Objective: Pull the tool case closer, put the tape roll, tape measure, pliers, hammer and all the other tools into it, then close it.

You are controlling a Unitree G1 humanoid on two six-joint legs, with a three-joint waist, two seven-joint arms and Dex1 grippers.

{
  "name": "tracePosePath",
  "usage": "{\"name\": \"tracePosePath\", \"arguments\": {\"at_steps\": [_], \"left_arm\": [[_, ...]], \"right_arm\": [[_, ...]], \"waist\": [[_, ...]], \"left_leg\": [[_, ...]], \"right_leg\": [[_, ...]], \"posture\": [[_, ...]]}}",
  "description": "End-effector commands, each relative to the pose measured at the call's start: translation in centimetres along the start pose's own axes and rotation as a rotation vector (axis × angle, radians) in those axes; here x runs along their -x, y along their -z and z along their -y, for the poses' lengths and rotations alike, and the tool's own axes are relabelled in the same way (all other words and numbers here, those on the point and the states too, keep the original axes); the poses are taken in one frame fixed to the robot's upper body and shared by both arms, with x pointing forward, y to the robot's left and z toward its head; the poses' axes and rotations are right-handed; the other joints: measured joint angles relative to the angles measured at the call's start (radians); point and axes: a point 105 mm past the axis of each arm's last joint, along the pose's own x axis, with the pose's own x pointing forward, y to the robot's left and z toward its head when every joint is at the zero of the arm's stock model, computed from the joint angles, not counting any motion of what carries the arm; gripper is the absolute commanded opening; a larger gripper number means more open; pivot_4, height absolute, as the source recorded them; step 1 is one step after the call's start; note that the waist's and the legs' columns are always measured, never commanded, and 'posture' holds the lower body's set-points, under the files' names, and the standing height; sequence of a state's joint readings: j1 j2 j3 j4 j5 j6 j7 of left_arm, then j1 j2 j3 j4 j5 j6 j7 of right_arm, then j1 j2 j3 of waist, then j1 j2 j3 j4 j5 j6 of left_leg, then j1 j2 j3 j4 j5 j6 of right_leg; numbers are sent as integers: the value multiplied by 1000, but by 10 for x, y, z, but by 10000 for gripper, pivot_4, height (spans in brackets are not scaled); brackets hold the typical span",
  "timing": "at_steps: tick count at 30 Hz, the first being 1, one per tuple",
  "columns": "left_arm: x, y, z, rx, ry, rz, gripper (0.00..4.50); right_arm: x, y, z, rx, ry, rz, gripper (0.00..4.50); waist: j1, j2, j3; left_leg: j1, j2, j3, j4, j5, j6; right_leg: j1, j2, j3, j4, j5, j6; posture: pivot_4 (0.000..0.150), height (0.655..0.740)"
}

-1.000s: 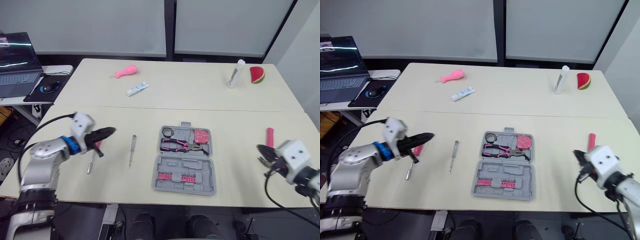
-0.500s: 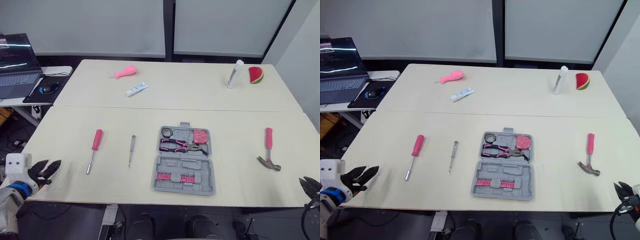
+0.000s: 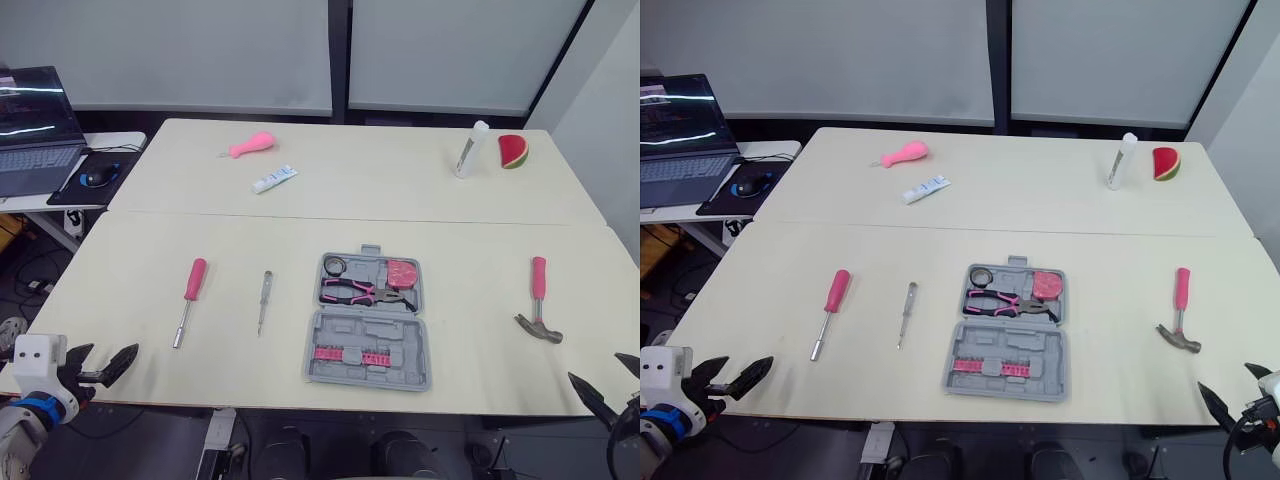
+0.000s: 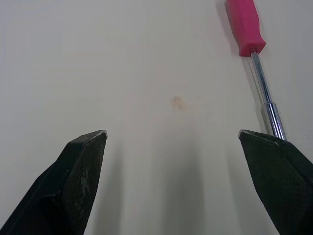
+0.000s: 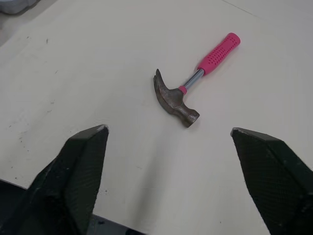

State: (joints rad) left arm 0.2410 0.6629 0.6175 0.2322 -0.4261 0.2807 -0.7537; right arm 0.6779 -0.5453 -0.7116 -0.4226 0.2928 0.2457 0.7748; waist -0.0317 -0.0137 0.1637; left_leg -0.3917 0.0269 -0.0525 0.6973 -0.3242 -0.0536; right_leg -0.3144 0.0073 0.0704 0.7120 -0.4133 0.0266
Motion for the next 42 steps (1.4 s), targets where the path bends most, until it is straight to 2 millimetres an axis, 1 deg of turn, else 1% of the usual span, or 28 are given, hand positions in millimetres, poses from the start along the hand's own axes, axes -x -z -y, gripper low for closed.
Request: {"name": "tracePosePath", "arguments": {"at_steps": [1,2,4,7,9,10,12,14,16,17,19,22,24,26,27,29,32,37,42], "left_arm": [[6,-8,1,-15,-6,24,45000],[7,-7,1,-15,-8,22,45000],[9,-5,3,-22,-2,10,45000],[10,-4,12,-31,33,-4,45000],[9,-4,19,-41,56,-8,45000],[9,-4,23,-46,66,-11,45000],[8,-8,39,-62,126,-11,45000],[6,-14,62,-81,196,0,45000],[5,-18,73,-76,219,11,45000],[1,-21,82,-67,232,21,45000],[-3,-26,97,-53,255,35,45000],[-17,-36,126,-36,257,57,45000],[-23,-40,135,-23,243,59,45000],[-32,-49,153,5,251,84,45000],[-37,-54,161,22,249,96,43110],[-41,-59,170,24,246,105,39383],[-49,-62,185,15,232,95,30602],[-69,-62,204,18,184,63,30602],[-87,-48,212,15,135,-11,30602]], "right_arm": [[-1,-12,1,74,-36,28,44437],[-2,-14,0,89,-46,34,44437],[-8,-29,-10,171,-128,62,44437],[-19,-60,-32,265,-284,134,44437],[-24,-86,-54,317,-426,191,44437],[-25,-93,-61,336,-472,205,44437],[-28,-116,-79,367,-588,241,44437],[-30,-132,-96,389,-681,253,44437],[-32,-140,-103,382,-715,253,44437],[-35,-145,-107,381,-725,253,44437],[-41,-150,-113,393,-737,246,44437],[-55,-152,-119,464,-745,203,44437],[-59,-154,-123,477,-761,198,44437],[-63,-164,-128,466,-785,222,44437],[-65,-168,-130,466,-796,229,44825],[-67,-171,-131,468,-807,230,45000],[-69,-172,-133,472,-815,228,45000],[-70,-175,-136,472,-835,234,45000],[-70,-173,-139,476,-856,229,45000]], "waist": [[0,0,0],[0,0,0],[-1,0,0],[-7,0,0],[-7,0,0],[-6,0,0],[-1,-1,0],[1,-2,0],[7,-3,0],[10,-4,-1],[14,-4,-1],[17,-4,-1],[17,-4,-1],[17,-4,-1],[16,-4,-1],[15,-4,-1],[16,-4,-1],[22,-4,-1],[24,-4,-1]], "left_leg": [[0,0,0,0,0,0],[1,0,0,0,0,0],[1,0,1,0,0,0],[3,1,1,-1,0,0],[4,1,1,-1,0,0],[4,1,1,-1,0,0],[4,1,0,-1,0,0],[3,0,0,0,0,0],[3,0,-1,0,0,0],[3,0,-3,0,0,0],[3,0,-6,0,0,0],[2,-1,-5,0,0,0],[2,-1,-6,0,0,0],[1,-1,-6,0,0,0],[2,-1,-5,0,0,0],[1,-1,-5,0,0,0],[0,-1,-4,0,0,0],[-1,-1,-4,1,0,0],[-1,-1,-4,1,0,-1]], "right_leg": [[0,0,0,0,0,0],[0,0,0,0,0,0],[1,0,1,0,0,0],[2,0,1,0,0,0],[3,0,0,0,0,0],[4,0,1,0,0,0],[4,0,0,-1,0,0],[5,0,0,-3,0,0],[8,0,-1,-6,0,0],[9,0,-2,-8,0,0],[12,0,-4,-12,0,0],[12,0,-3,-15,1,-1],[12,0,-4,-15,1,-1],[12,0,-4,-15,1,-1],[12,0,-4,-15,1,-1],[12,0,-4,-15,1,-1],[12,0,-4,-15,1,-1],[12,0,-4,-15,1,-1],[12,0,-4,-16,1,-1]], "posture": [[1500,7400],[1500,7400],[1500,7400],[1500,7400],[1500,7400],[1500,7400],[1500,7400],[1500,7400],[1500,7400],[1500,7400],[1500,7400],[1500,7400],[1500,7400],[1500,7400],[1500,7400],[1500,7400],[1500,7400],[1500,7400],[1500,7400]]}}
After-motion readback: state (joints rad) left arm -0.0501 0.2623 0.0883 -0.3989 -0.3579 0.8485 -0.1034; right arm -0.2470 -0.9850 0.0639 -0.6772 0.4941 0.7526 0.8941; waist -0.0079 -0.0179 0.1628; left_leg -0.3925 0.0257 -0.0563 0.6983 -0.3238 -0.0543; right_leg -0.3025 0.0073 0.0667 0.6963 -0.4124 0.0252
